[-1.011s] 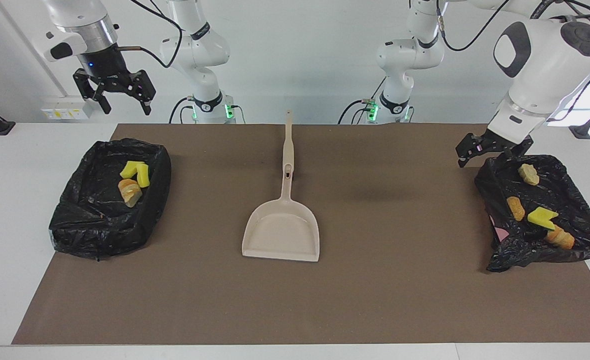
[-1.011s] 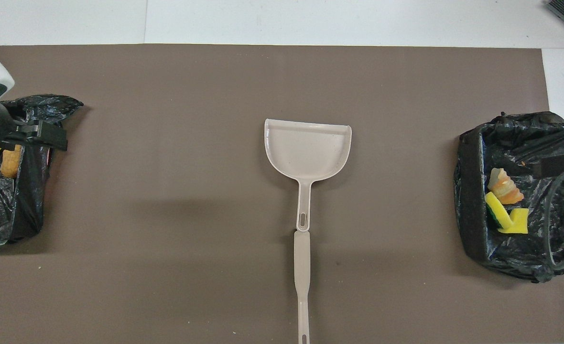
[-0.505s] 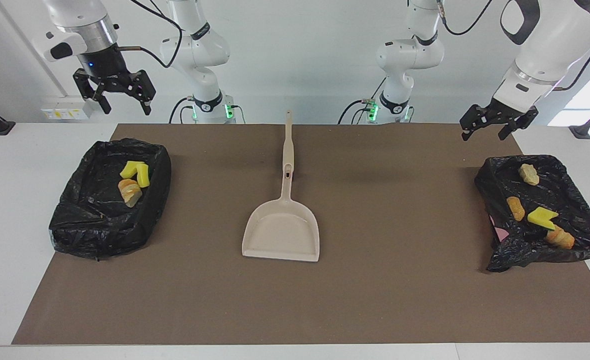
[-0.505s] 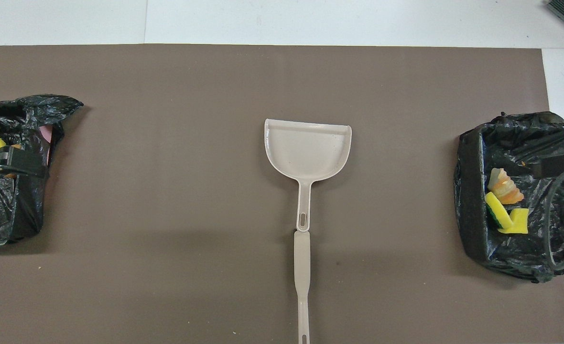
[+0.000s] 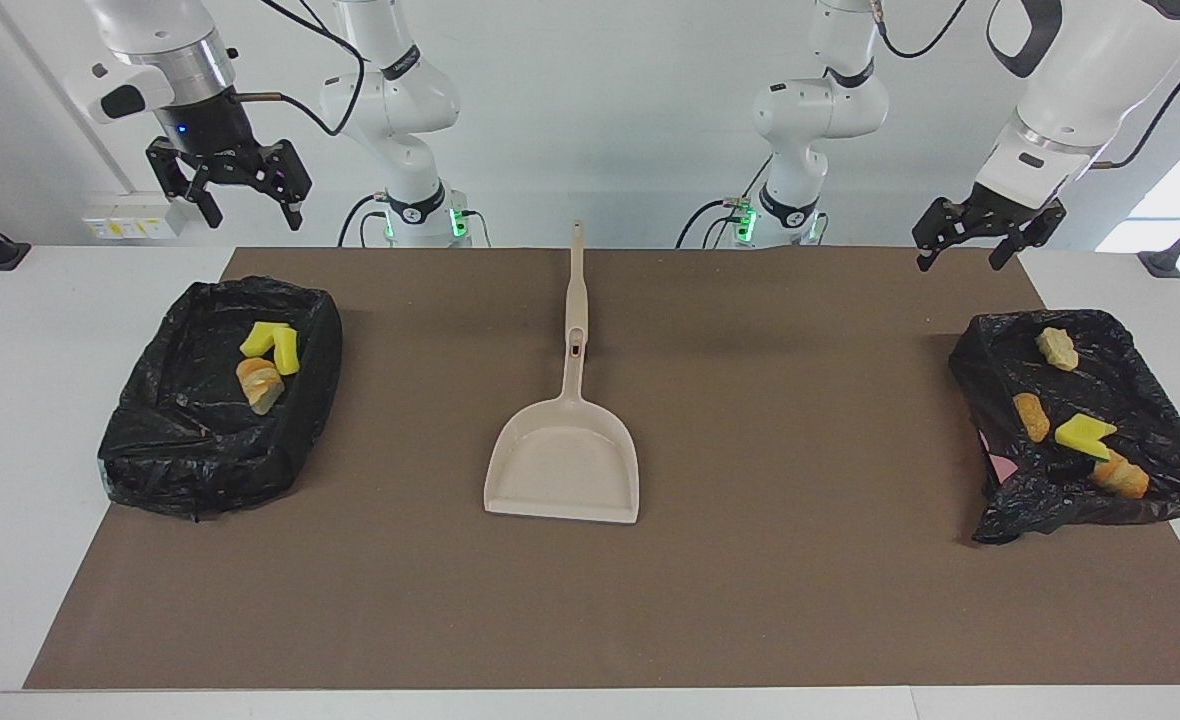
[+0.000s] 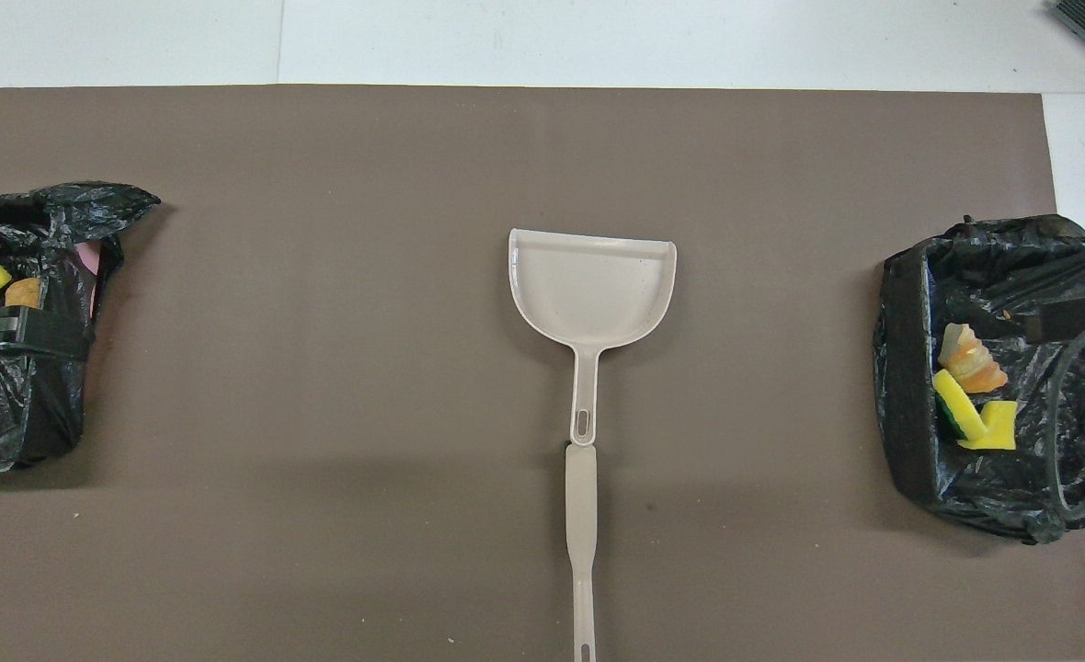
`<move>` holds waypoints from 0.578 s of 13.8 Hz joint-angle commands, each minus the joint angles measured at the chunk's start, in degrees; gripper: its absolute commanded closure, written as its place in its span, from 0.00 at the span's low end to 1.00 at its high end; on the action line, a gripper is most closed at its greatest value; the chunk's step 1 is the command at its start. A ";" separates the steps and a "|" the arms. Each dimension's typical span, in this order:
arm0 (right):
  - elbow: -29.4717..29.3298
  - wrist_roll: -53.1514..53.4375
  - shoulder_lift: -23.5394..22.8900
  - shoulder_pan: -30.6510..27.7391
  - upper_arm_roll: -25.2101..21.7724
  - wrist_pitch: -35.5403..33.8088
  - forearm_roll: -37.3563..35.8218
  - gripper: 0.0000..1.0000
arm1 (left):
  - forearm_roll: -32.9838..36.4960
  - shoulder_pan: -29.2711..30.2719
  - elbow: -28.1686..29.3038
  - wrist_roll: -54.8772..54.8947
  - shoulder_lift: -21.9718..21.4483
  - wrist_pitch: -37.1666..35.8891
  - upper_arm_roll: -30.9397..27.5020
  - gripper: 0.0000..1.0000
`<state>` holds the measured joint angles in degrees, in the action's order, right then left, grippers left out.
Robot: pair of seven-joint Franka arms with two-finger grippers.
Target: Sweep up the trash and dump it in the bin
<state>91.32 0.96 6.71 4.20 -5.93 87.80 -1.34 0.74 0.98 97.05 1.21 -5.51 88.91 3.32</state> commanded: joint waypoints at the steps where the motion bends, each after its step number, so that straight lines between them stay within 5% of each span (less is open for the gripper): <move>1: -0.18 0.01 0.32 -0.34 0.13 -0.70 0.90 0.00 | -0.91 0.07 -4.15 0.02 1.81 -4.88 0.19 0.00; 8: 0.00 -0.43 0.41 -0.42 -0.13 -1.22 0.11 0.00 | -2.85 -0.10 -11.35 0.11 6.56 -7.70 0.19 0.00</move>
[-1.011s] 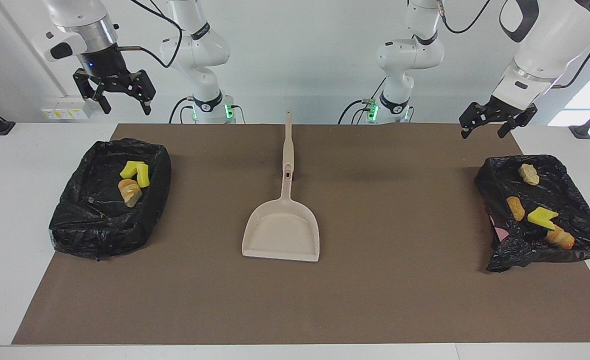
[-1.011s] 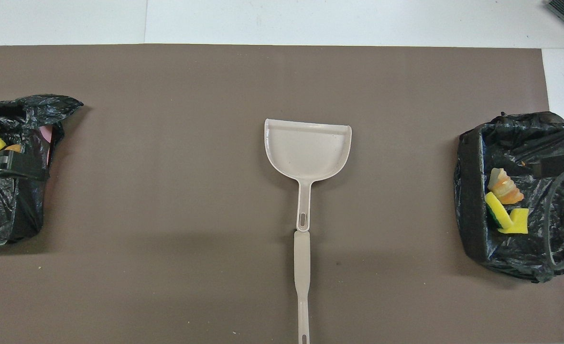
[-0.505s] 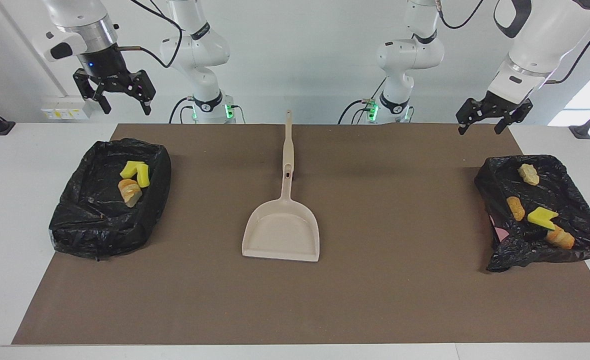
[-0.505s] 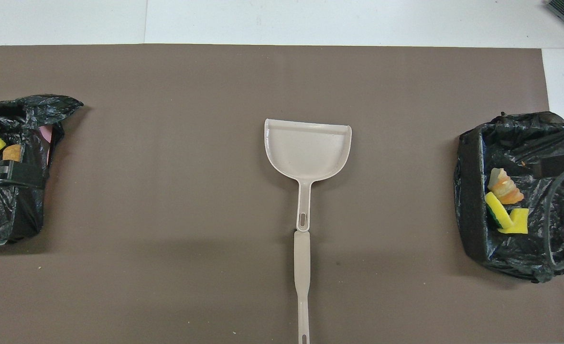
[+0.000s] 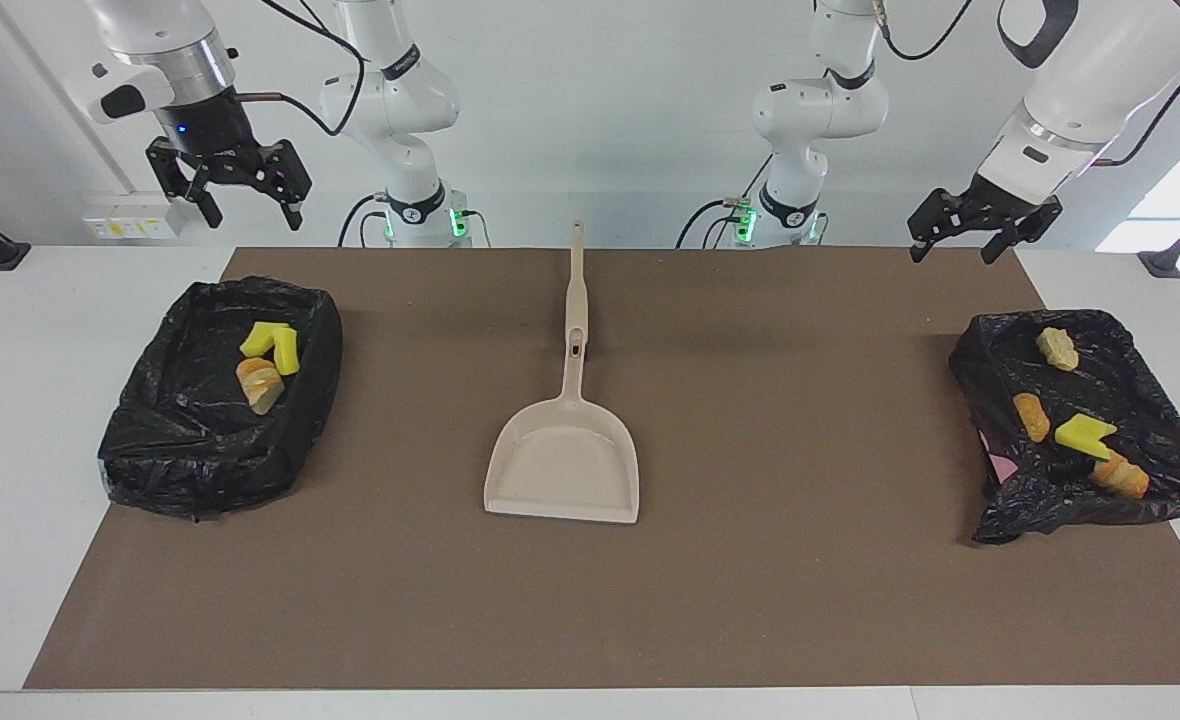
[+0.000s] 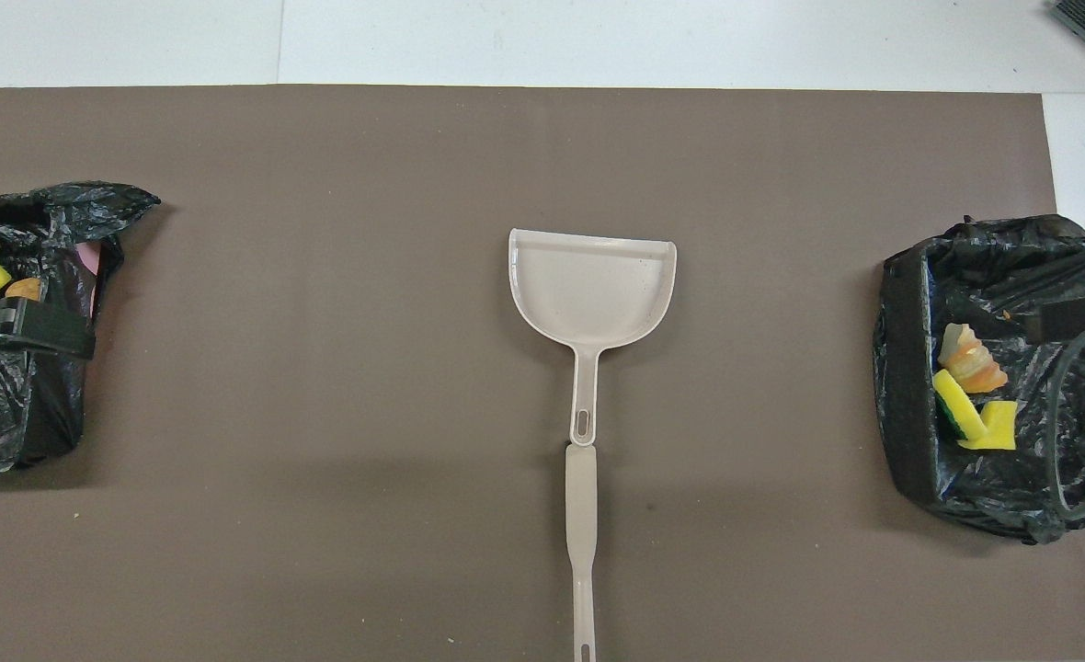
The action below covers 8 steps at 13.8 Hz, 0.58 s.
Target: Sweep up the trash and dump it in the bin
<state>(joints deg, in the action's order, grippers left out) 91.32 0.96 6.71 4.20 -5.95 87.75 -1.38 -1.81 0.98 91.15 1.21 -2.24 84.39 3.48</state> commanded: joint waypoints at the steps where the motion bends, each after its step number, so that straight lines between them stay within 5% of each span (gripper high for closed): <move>1: 0.17 -0.43 0.58 -0.50 -0.29 -1.44 0.15 0.00 | -0.30 -0.28 -5.37 0.11 3.30 -3.00 0.03 0.00; 8: 1.66 -0.78 1.55 -0.51 -0.21 -1.44 0.15 0.00 | -0.13 -0.37 -5.11 0.29 3.03 -2.12 0.03 0.00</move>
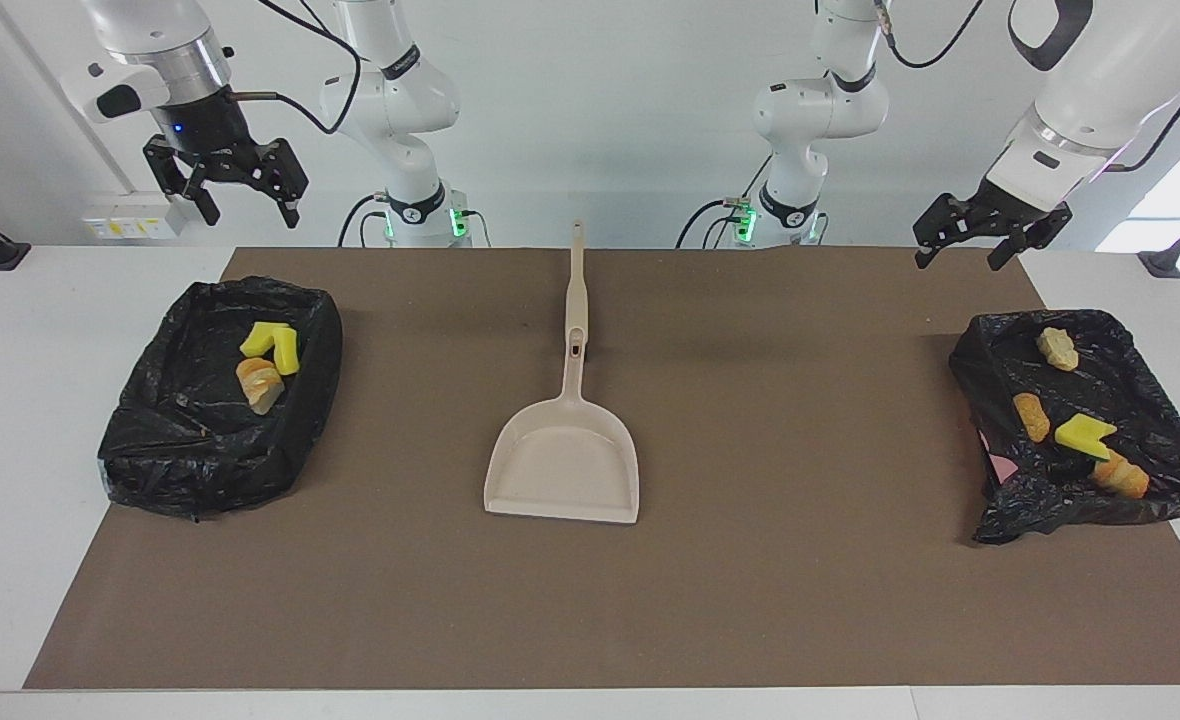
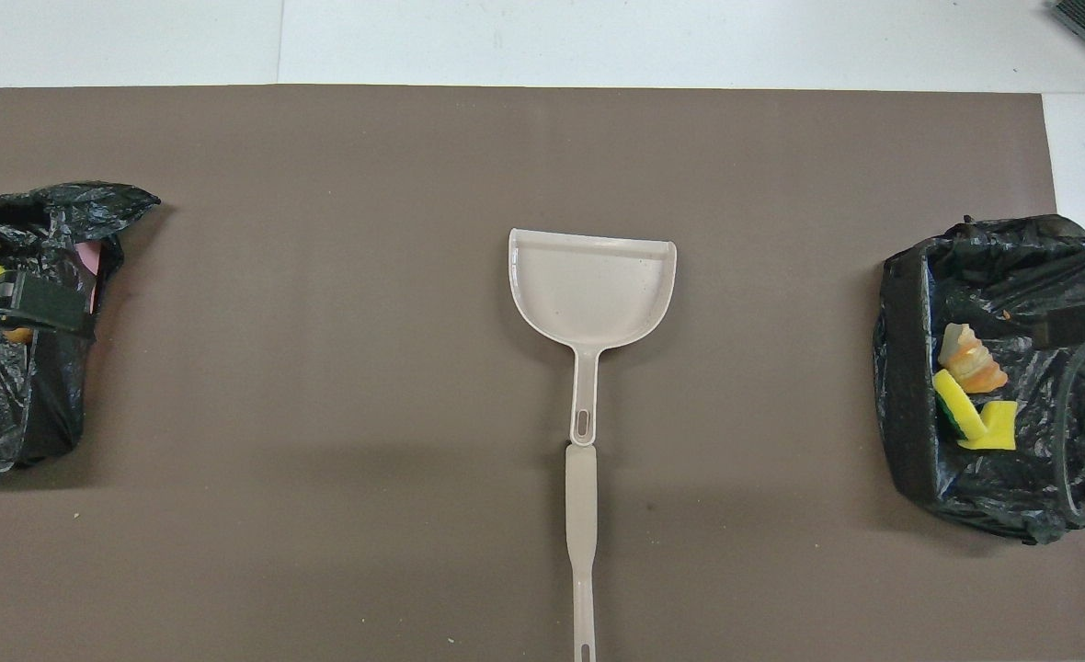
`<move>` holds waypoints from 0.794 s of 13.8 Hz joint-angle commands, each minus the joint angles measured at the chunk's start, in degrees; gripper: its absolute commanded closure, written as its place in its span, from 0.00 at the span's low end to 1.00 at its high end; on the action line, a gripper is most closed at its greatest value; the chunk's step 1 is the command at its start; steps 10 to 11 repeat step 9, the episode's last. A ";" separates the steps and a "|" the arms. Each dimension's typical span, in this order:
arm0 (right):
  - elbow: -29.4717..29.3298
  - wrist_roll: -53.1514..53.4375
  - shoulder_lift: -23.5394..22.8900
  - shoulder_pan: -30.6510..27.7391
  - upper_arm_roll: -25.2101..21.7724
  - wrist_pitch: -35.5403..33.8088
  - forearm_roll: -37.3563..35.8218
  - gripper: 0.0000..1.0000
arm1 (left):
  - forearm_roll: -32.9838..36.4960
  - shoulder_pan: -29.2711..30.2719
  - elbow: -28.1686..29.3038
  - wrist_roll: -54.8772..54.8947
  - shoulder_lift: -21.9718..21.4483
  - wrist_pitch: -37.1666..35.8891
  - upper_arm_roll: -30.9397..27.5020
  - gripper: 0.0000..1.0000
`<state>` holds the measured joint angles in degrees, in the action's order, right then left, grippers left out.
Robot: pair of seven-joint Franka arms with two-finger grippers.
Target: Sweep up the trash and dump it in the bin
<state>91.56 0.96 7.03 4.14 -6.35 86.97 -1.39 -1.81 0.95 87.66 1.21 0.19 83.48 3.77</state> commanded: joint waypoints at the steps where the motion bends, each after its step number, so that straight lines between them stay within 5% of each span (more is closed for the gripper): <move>1: 1.78 -1.83 1.40 -0.53 0.11 -0.57 0.16 0.00 | -0.13 -0.34 -1.61 0.81 0.60 -1.13 -0.26 0.00; 11: 2.75 -4.04 1.67 -0.80 -0.07 -0.22 0.07 0.00 | -0.13 -0.34 -1.52 0.99 0.51 -1.39 -0.26 0.00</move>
